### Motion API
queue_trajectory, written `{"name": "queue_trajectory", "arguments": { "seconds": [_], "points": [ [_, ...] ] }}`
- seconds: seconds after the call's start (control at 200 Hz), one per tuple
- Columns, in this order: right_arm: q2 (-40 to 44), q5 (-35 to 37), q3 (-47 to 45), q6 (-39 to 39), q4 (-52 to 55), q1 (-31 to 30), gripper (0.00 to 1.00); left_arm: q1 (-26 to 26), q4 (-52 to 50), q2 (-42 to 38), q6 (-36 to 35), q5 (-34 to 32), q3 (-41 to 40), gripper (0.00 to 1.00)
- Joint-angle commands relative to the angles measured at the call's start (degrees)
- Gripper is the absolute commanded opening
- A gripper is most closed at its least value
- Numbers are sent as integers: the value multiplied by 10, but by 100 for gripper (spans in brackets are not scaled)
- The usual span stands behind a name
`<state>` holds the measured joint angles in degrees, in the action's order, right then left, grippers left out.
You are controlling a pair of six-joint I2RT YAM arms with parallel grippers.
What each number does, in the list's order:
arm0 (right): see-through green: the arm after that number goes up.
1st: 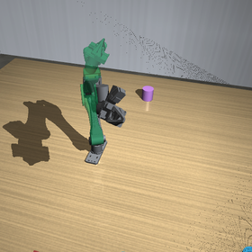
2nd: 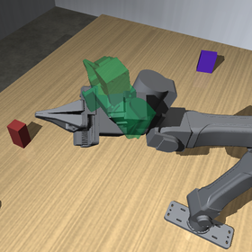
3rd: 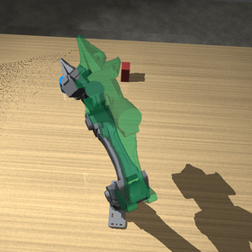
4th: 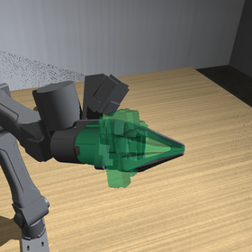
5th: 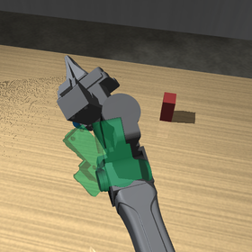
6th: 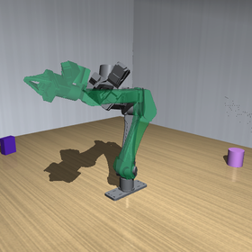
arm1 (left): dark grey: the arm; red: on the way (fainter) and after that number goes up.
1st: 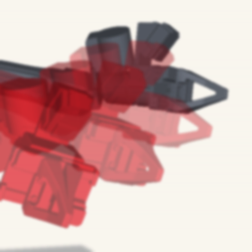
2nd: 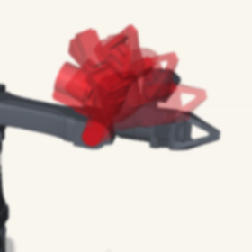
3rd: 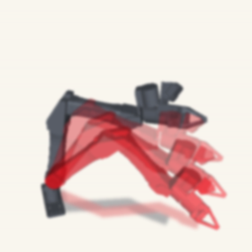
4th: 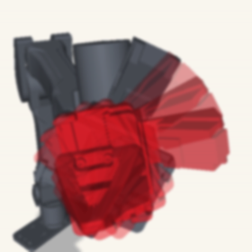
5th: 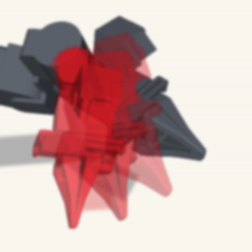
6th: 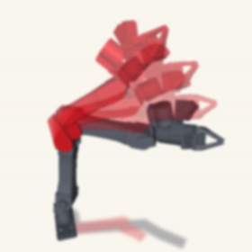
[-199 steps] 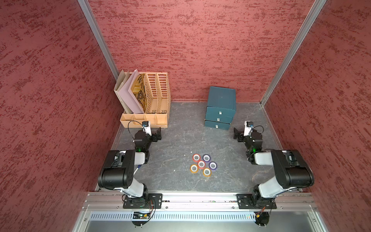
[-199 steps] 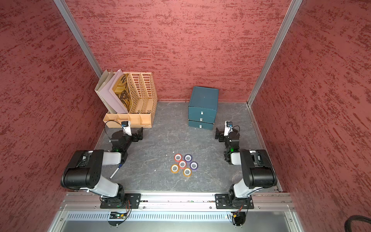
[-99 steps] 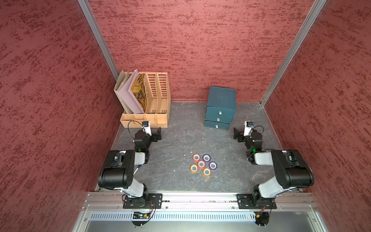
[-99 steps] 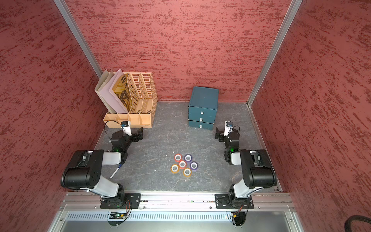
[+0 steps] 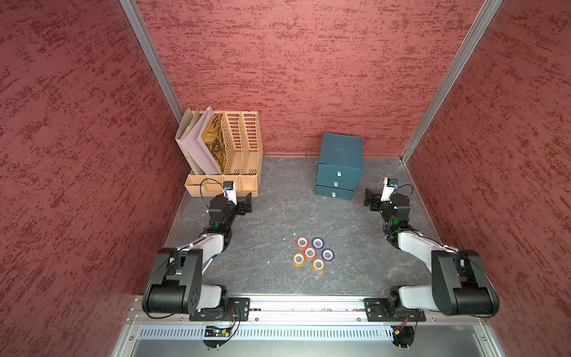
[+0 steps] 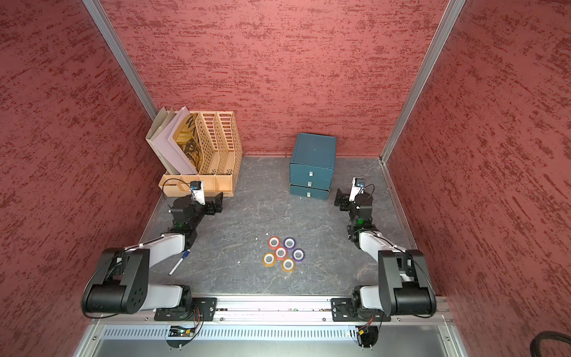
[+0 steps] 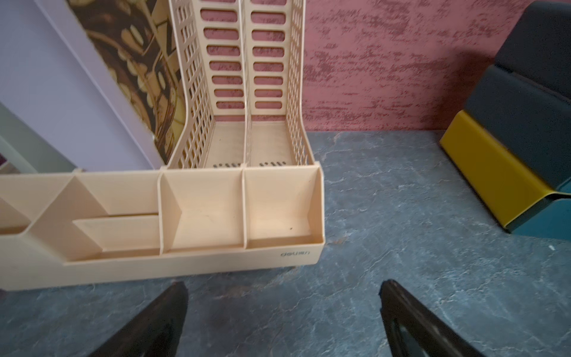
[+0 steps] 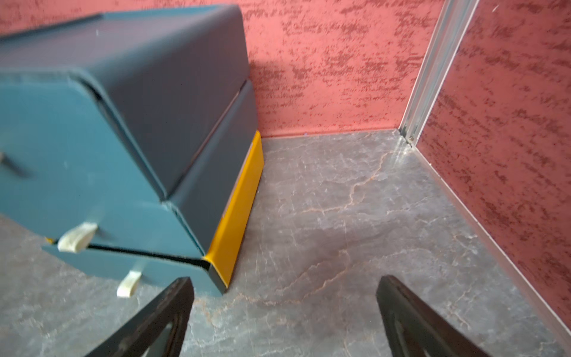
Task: Place the transparent tape into the drawer according to color
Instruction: Move the storage box to the center of the board.
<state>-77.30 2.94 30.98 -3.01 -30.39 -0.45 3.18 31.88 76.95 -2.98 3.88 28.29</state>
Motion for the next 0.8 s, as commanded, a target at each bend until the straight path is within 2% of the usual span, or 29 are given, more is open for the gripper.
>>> {"name": "queue_trajectory", "arguments": {
  "seconds": [0.0,0.185,0.321,0.546,0.797],
  "points": [
    [30,42,32,-24,135,-5,98,26,-172,-28,8,-34,69,100],
    [105,56,88,-23,251,-6,99,45,-264,-69,55,7,123,100],
    [125,41,117,-53,276,-6,98,67,-370,-75,69,33,185,100],
    [94,-10,203,-72,328,-5,99,125,-491,-67,104,47,257,100],
    [14,-68,320,-89,370,-6,99,172,-507,-41,142,63,291,100]
  ]
}}
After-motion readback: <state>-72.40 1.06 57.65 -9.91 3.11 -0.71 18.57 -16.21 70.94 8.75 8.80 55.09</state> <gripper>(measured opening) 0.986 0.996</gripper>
